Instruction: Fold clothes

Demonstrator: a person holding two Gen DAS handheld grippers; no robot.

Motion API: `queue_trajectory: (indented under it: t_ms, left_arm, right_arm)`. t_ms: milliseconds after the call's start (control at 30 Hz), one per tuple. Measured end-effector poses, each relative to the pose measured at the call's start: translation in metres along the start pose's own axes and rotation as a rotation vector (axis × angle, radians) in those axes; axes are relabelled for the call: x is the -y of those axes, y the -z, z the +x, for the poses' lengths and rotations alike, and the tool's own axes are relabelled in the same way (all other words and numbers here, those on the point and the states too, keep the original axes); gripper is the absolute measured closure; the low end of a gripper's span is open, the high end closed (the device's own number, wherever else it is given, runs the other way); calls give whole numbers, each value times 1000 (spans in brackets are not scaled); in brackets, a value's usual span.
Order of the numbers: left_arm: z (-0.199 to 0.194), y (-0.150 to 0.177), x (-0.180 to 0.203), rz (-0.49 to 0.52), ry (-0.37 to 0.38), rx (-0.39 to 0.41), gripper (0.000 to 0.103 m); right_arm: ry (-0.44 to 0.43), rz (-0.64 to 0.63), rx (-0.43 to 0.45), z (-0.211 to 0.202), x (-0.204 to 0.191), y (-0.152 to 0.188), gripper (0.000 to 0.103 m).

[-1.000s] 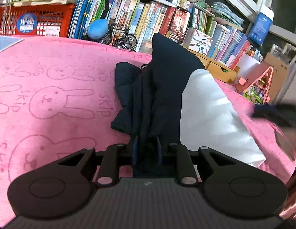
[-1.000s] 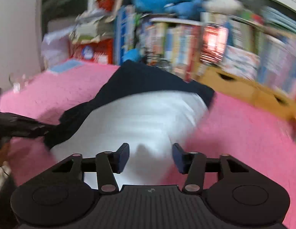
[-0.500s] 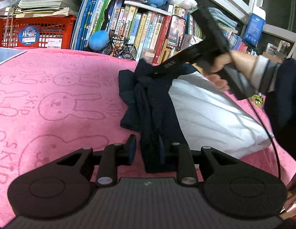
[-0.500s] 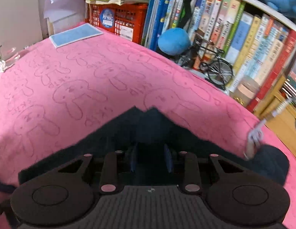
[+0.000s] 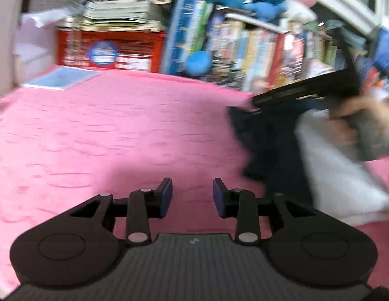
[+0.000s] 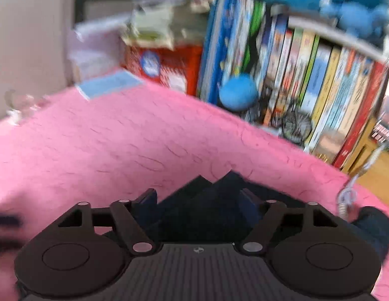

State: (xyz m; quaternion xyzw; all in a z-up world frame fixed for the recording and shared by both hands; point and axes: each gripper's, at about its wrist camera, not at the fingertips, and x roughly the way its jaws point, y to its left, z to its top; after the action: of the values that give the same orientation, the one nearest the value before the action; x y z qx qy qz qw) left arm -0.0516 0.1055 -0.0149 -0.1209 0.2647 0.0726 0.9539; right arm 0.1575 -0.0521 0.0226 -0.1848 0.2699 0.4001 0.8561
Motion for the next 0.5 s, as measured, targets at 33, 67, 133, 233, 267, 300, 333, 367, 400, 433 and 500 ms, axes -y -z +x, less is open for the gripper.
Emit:
queue_trajectory:
  t_ms: [33,67,133,233,267,300,333,367,400,433,500]
  left_arm:
    - [-3,0,-4,-15,-1,8,70]
    - [-6,-1,-4,-16,-1,26,70]
    - [-15,-4,0,9,-6,75,70]
    - [-29,-7,23,128,20,153,70]
    - [-33,-6,33,173,45,169,69]
    - [-36,-6,44,217,75,182,69]
    - [-39,-4,54,258,106,190,69]
    - [-41,-2,65,306,138,192,69]
    - [-42,1,76,359,171,194,68]
    - [-43,3,87,412,196,195,68]
    - [-46,11,107,521,237,197,65]
  right_arm:
    - [4,-14,30,-19,-3,5,20]
    - [20,-27,63,-40,-5,13,10]
    - [52,-53,127,-81,-8,32,4]
    - [119,-48,174,-130,-11,70,1]
    - [143,-40,180,-142,-13,82,1]
    - [173,-32,178,-153,-15,95,1]
    - [202,-26,175,-164,-17,107,1]
    - [226,-34,169,-172,-21,120,1]
    - [250,-41,163,-180,-26,132,1]
    - [273,-49,156,-188,-29,144,1]
    - [291,-78,135,-197,-36,163,1]
